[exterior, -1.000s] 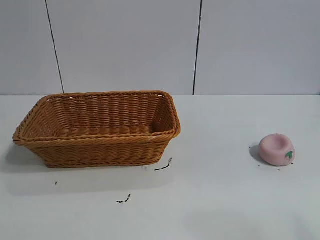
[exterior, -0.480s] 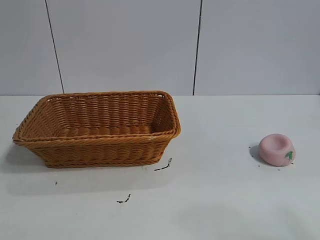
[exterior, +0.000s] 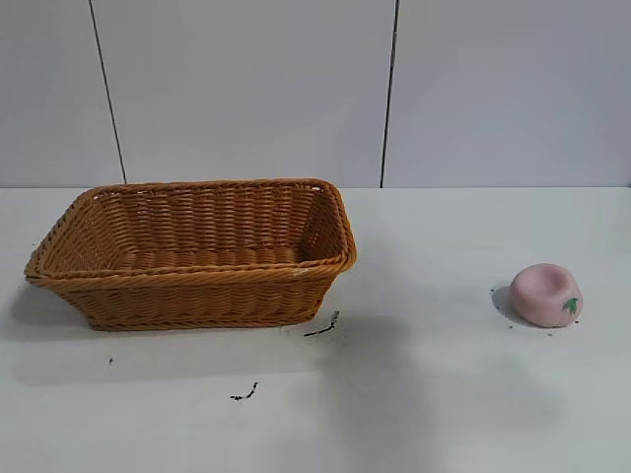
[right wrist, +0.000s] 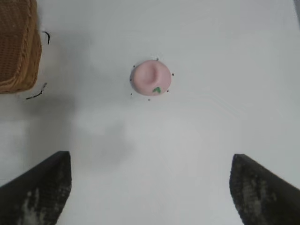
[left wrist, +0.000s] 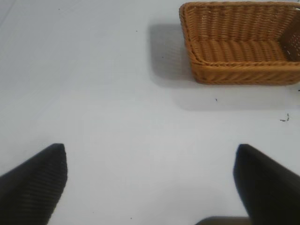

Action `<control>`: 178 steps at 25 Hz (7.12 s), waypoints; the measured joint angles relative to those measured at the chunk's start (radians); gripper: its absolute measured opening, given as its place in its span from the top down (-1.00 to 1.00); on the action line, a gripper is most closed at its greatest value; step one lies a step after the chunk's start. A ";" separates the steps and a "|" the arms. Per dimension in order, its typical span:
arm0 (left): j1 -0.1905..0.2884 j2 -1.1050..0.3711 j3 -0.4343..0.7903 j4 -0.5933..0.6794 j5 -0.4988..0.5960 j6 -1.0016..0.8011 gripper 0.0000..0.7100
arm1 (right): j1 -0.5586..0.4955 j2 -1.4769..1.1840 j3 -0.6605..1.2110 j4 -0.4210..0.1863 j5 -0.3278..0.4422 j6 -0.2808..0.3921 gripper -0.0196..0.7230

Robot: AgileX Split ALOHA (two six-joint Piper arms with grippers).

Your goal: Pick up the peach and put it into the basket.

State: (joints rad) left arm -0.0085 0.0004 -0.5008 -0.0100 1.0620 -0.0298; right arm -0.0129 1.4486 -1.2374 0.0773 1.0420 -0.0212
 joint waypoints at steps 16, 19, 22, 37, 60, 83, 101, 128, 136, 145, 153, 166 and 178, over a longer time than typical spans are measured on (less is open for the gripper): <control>0.000 0.000 0.000 0.000 0.000 0.000 -0.95 | 0.051 0.559 -0.148 -0.029 -0.165 -0.032 -0.76; 0.000 0.000 0.000 0.000 0.000 0.000 -0.95 | 0.051 0.605 -0.148 -0.029 -0.196 -0.032 -0.76; 0.000 0.000 0.000 0.000 0.000 0.000 -0.95 | 0.051 0.635 -0.148 -0.029 -0.232 -0.032 -0.76; 0.000 0.000 0.000 0.000 0.000 0.000 -0.95 | 0.051 0.689 -0.148 -0.029 -0.257 -0.032 0.20; 0.000 0.000 0.000 0.000 0.000 0.000 -0.95 | 0.112 0.506 -0.716 -0.047 0.167 -0.054 0.99; 0.000 0.000 0.000 0.000 0.000 0.000 -0.95 | 0.655 0.847 -0.860 -0.059 -0.124 -0.030 0.99; 0.000 0.000 0.000 0.000 0.000 0.000 -0.95 | 0.655 0.983 -0.882 -0.066 -0.145 0.021 -0.84; 0.000 0.000 0.000 0.000 0.000 0.000 -0.95 | 0.187 0.949 -1.224 -0.077 0.168 0.016 -0.91; 0.000 0.000 0.000 0.000 0.000 0.000 -0.95 | 0.037 0.945 -1.220 -0.040 0.168 0.016 -0.91; 0.000 0.000 0.000 0.000 0.000 0.000 -0.95 | 0.034 0.756 -1.048 -0.064 0.168 0.008 -0.91; 0.000 0.000 0.000 0.000 0.000 0.000 -0.95 | 0.034 0.318 -0.599 -0.067 0.167 0.008 -0.91; 0.000 0.000 0.000 0.000 0.000 0.000 -0.95 | 0.034 -0.588 0.280 -0.067 0.120 0.008 -0.92; 0.000 0.000 0.000 0.000 0.000 0.000 -0.95 | 0.034 -1.231 0.740 -0.070 -0.009 0.012 -0.93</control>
State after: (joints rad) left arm -0.0085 0.0004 -0.5008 -0.0100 1.0620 -0.0298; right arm 0.0214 0.2172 -0.4975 0.0078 1.0326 -0.0091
